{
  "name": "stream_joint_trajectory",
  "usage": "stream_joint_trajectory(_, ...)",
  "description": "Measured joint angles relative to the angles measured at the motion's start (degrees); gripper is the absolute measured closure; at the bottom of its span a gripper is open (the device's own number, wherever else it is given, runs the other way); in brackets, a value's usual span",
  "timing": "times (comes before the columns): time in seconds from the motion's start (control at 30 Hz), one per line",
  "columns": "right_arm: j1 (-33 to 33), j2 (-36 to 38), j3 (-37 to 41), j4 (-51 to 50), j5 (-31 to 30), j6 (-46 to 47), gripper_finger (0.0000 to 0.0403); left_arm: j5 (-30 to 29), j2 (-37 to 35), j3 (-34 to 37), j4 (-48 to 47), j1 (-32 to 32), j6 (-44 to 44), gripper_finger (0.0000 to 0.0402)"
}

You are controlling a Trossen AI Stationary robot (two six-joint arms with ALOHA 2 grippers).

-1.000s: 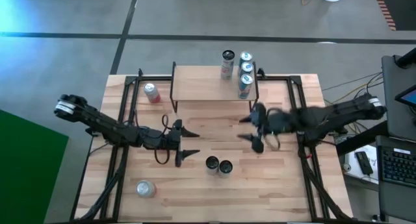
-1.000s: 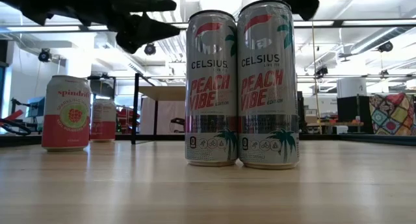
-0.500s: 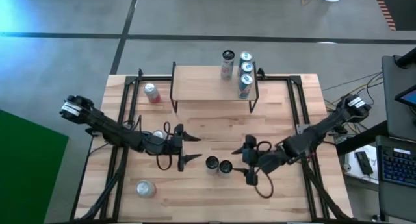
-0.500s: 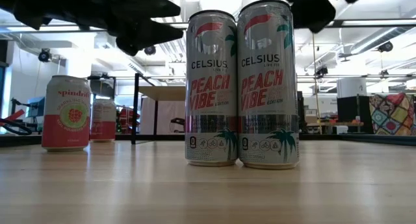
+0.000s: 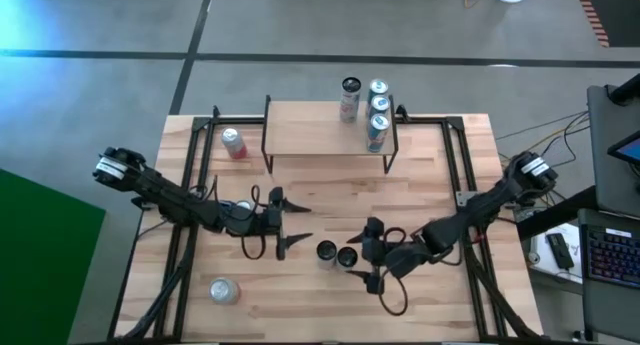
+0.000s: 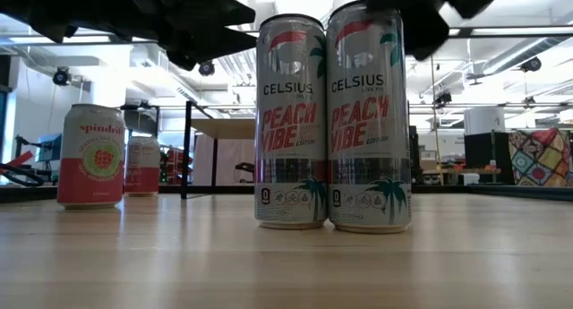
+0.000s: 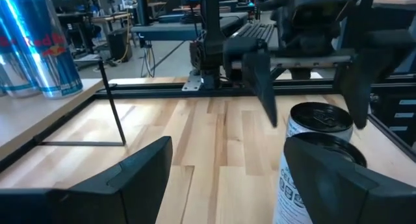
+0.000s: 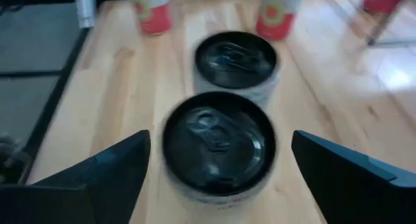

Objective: Place canned beverage on shelf
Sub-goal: Put the right white pink soda can on the shelf aligned with the other white pink soda can

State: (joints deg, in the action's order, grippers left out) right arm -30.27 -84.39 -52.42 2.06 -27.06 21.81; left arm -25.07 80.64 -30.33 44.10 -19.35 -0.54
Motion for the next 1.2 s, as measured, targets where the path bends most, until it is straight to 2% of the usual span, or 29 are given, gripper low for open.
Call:
stream_joint_trajectory(0.2, -0.01, -3.34, 0.00, 0.39, -7.37, 5.99, 0.0037, 0.01, -0.02, 0.00, -0.01, 0.07, -1.17, 0.0118)
stream_joint_trajectory(0.37, 0.03, -4.27, 0.00, 0.42, -8.97, 8.16, 0.0046, 0.00, -0.02, 0.00, -0.14, 0.07, -2.01, 0.0118)
stream_joint_trajectory(0.53, -0.23, -3.37, 0.00, -0.40, -8.19, 7.59, 0.0095, 0.01, -0.02, 0.00, -0.45, 0.07, -2.12, 0.0118)
stream_joint_trajectory(0.7, -0.23, -0.72, 0.13, -1.81, -4.05, 3.98, 0.0156, 0.01, -0.04, 0.00, -0.39, 0.07, -2.26, 0.0118)
stream_joint_trajectory(0.77, -0.23, 1.39, 0.20, -2.29, -2.82, 1.04, 0.0164, 0.04, -0.04, 0.00, -0.02, 0.07, -1.71, 0.0118)
stream_joint_trajectory(1.0, 1.30, 12.59, 0.13, -4.24, -0.67, -8.01, 0.0156, 0.51, 0.00, 0.01, 0.74, 0.15, 2.38, 0.0118)
stream_joint_trajectory(1.2, 9.25, 25.03, -0.81, -6.37, 7.32, -16.60, 0.0156, 0.54, 0.04, -2.21, 1.02, 0.23, 6.76, 0.0118)
